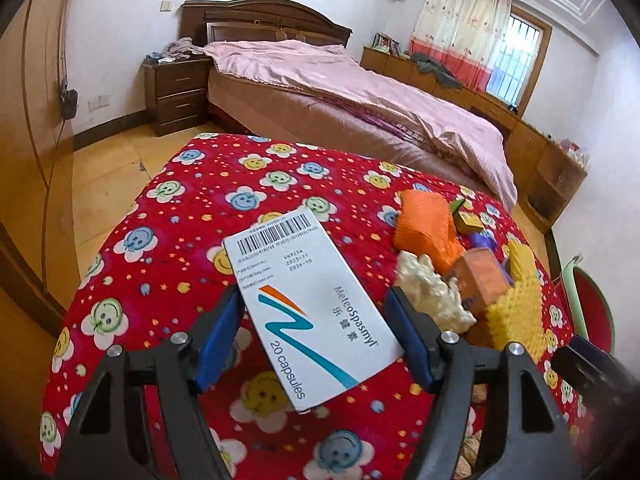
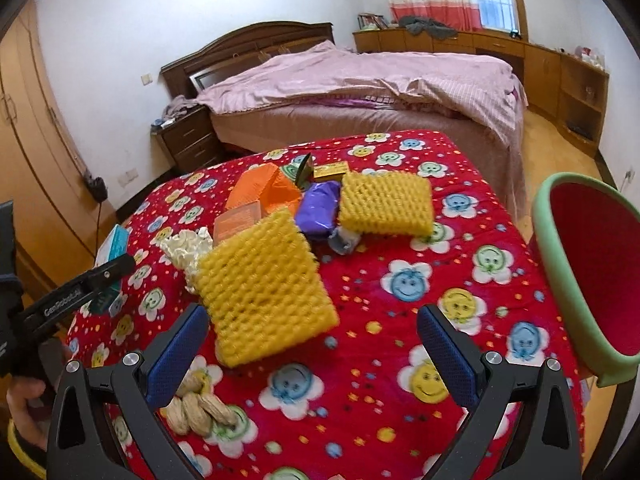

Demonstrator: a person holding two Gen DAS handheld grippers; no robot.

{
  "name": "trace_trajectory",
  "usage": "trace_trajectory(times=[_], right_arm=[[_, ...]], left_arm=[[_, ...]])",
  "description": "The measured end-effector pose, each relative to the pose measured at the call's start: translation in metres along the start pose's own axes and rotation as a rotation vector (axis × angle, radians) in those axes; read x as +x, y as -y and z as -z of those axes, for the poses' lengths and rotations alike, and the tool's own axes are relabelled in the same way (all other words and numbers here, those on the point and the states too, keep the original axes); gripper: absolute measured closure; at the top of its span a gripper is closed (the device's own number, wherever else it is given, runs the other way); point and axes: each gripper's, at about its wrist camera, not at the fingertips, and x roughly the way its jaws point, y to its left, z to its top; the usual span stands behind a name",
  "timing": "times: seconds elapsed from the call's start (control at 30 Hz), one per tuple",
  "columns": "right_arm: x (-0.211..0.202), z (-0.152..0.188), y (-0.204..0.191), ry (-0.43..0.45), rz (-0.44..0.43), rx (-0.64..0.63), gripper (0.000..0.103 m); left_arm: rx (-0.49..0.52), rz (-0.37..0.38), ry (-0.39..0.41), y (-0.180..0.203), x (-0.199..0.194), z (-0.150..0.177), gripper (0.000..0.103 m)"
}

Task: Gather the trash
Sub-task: 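Grasp the MeteoSpasmyl box with the left tool while the right tool grasps a yellow foam net, then carry the box and foam net over the red bin and release both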

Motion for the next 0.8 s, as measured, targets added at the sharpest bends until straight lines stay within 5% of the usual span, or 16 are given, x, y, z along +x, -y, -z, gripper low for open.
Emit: trace_trajectory(times=[0.47,0.6,0.8], right_arm=[[0.044,-0.01,-0.022,-0.074,0.083,-0.002,0.002],[0.045,-0.004,-0.022,-0.112,0.047,0.029,0.038],[0.029,0.003,-0.023,-0.1,0.026,0.031,0.069]], left_arm=[[-0.07,0.133,0.004,-0.021,0.013,0.001,0.03],[-0.067,0.152,0.009,-0.019,0.012,0.002,0.03],[-0.043,0.154,0.012,-0.013,0.01,0.003,0.03]])
